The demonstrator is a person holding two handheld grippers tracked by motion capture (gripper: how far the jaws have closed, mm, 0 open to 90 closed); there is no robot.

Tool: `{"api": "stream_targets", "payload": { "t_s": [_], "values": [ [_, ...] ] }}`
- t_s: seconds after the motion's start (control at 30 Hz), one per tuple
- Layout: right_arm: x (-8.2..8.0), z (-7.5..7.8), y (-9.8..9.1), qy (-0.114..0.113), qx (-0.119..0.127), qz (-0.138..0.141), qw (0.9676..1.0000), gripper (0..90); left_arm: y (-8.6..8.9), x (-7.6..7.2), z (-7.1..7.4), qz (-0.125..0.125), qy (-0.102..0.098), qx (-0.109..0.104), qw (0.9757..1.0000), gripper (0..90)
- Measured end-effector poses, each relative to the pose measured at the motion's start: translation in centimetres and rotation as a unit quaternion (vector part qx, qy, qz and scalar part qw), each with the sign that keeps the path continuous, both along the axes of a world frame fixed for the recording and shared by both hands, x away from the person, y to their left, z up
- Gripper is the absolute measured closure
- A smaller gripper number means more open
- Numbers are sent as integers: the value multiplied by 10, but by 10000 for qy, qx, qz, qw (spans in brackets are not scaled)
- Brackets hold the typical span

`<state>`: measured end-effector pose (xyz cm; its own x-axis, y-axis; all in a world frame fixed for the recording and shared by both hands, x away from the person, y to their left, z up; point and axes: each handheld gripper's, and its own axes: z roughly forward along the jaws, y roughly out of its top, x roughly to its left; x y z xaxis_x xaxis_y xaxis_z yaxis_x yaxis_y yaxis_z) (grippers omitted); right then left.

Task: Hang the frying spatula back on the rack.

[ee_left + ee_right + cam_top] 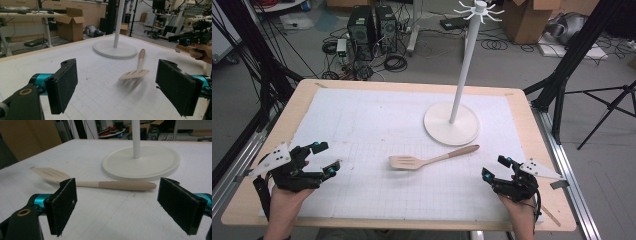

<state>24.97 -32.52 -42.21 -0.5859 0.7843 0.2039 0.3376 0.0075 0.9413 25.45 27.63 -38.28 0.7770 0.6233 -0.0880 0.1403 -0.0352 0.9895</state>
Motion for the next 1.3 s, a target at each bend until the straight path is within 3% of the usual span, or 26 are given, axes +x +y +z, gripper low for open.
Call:
{"api": "stream_targets", "payload": {
  "t_s": [0.03,0.23,0.27,0.3,0.4,0.63,0.8,0.93,1.13,1.2,1.3],
  "values": [
    [0,0,-1,-27,11,2,10000,146,-5,3,7,-84,-25,50,9999,183],
    [0,2,-3,-99,60,27,9999,146,-20,15,14,-355,68,138,9993,184],
    [1,2,-3,-99,51,31,9999,146,-23,19,14,-408,102,206,9989,184],
    [2,2,-2,-94,30,33,9999,146,-31,26,16,-487,195,413,9978,184],
    [3,2,-2,-66,-50,31,10000,146,-39,32,17,-530,221,511,9970,183],
    [4,1,-6,-76,9,41,10000,146,-76,54,21,-815,312,631,9942,184],
    [4,3,-8,-71,92,87,9999,146,-92,62,23,-879,361,724,9928,190],
    [3,4,-10,-70,166,82,9998,146,-109,72,26,-988,472,934,9896,190],
    [3,2,-11,-33,168,73,9998,146,-124,80,29,-1021,523,1065,9877,191],
    [4,2,-12,-37,183,92,9998,146,-131,83,30,-1145,610,1053,9859,231],
    [3,2,-12,-15,185,64,9998,146,-146,90,31,-1206,670,1240,9826,243]
  ]
}}
